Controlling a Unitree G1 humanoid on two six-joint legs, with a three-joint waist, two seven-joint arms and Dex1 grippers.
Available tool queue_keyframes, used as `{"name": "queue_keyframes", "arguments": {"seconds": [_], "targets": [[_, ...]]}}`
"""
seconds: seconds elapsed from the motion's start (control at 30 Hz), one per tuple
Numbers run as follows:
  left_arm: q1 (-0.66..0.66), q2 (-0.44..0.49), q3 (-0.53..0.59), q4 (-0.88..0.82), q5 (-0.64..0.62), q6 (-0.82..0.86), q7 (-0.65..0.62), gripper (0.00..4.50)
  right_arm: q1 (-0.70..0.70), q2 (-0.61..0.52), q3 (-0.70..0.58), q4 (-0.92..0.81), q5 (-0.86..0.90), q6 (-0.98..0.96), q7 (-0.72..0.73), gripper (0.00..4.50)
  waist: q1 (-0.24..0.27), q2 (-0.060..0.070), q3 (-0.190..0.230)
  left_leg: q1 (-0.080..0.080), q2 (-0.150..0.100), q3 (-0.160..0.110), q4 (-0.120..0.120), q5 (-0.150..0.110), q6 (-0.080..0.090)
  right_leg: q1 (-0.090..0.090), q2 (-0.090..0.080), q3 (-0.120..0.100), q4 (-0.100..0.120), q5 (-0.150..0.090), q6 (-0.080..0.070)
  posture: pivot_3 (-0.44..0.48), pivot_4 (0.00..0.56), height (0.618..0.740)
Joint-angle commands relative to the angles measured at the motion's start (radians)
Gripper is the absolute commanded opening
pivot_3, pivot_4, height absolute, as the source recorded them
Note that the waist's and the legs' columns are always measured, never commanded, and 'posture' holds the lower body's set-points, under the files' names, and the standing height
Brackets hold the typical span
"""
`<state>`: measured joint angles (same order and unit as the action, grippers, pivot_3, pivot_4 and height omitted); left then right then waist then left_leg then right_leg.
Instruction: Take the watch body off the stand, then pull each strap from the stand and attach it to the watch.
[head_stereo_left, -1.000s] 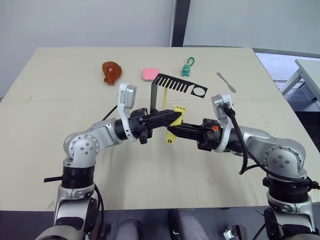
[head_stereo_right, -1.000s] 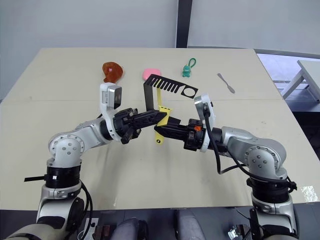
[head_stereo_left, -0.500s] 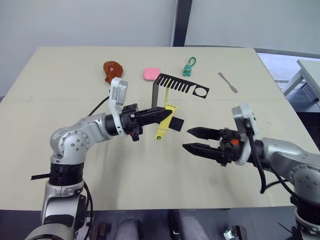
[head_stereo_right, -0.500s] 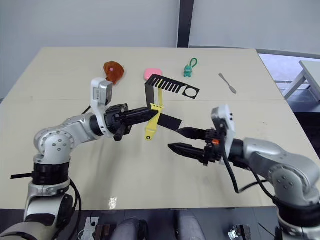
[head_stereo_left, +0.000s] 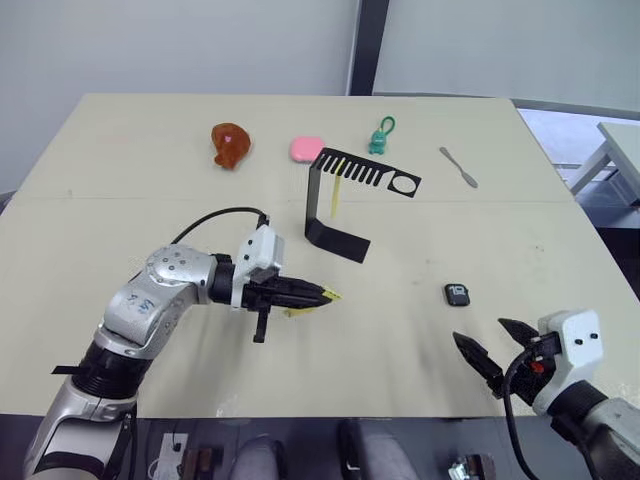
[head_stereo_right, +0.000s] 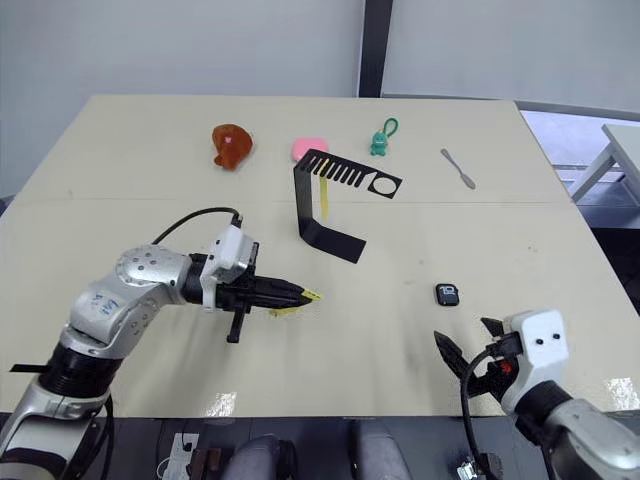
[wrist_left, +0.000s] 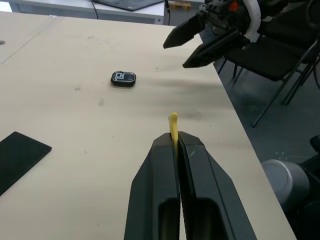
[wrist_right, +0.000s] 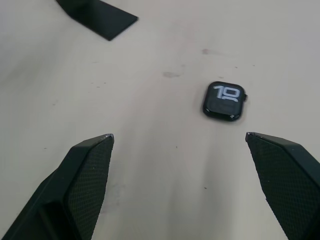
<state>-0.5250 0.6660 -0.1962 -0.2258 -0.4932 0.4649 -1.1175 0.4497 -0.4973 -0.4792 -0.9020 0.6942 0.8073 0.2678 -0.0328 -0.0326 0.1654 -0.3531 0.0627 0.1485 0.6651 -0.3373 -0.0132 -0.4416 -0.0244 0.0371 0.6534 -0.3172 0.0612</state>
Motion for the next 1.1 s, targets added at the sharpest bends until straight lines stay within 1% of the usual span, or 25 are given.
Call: {"name": "queue_keyframes", "arguments": {"seconds": [0.03, 0.3, 0.57, 0.77, 1.1], "targets": [[-0.01, -0.019, 0.005, -0.003, 0.021, -0.04, -0.01, 0.0, -0.027, 0.045, 0.086, 0.008, -0.106, -0.037, -0.093, 4.47, 0.001, 0.0, 0.0, 0.0, 0.0, 0.0, 0.0, 0.0, 0.0, 0.0, 0.0, 0.0, 0.0, 0.0, 0.0, 0.0, 0.15, 0.74], [-0.027, -0.054, 0.021, -0.007, 0.014, -0.023, 0.006, 0.0, -0.171, 0.145, 0.241, 0.166, -0.281, -0.088, -0.197, 4.47, 0.001, 0.0, 0.0, -0.001, 0.0, 0.0, 0.0, 0.0, 0.0, 0.0, 0.0, 0.0, 0.0, 0.0, 0.0, 0.0, 0.15, 0.74], [-0.013, -0.068, 0.035, -0.028, 0.011, -0.007, 0.027, 0.0, -0.284, 0.199, 0.318, 0.304, -0.396, -0.139, -0.22, 4.47, 0.0, 0.0, 0.0, -0.001, -0.001, 0.0, 0.001, 0.0, 0.001, -0.001, 0.0, 0.0, 0.001, 0.0, 0.0, 0.0, 0.15, 0.74], [-0.005, -0.081, 0.05, -0.04, -0.003, 0.021, 0.055, 0.0, -0.331, 0.24, 0.331, 0.373, -0.468, -0.172, -0.249, 4.47, 0.0, 0.0, 0.0, -0.001, 0.0, 0.0, 0.001, 0.0, 0.001, -0.001, 0.0, 0.0, 0.002, 0.0, -0.001, 0.0, 0.15, 0.74], [-0.002, -0.096, 0.063, -0.057, -0.019, 0.057, 0.086, 0.0, -0.37, 0.295, 0.314, 0.412, -0.489, -0.151, -0.267, 4.47, -0.002, 0.0, 0.0, 0.0, 0.0, 0.0, 0.001, 0.0, 0.001, -0.001, 0.0, 0.0, 0.003, 0.0, 0.0, 0.0, 0.15, 0.74]]}}
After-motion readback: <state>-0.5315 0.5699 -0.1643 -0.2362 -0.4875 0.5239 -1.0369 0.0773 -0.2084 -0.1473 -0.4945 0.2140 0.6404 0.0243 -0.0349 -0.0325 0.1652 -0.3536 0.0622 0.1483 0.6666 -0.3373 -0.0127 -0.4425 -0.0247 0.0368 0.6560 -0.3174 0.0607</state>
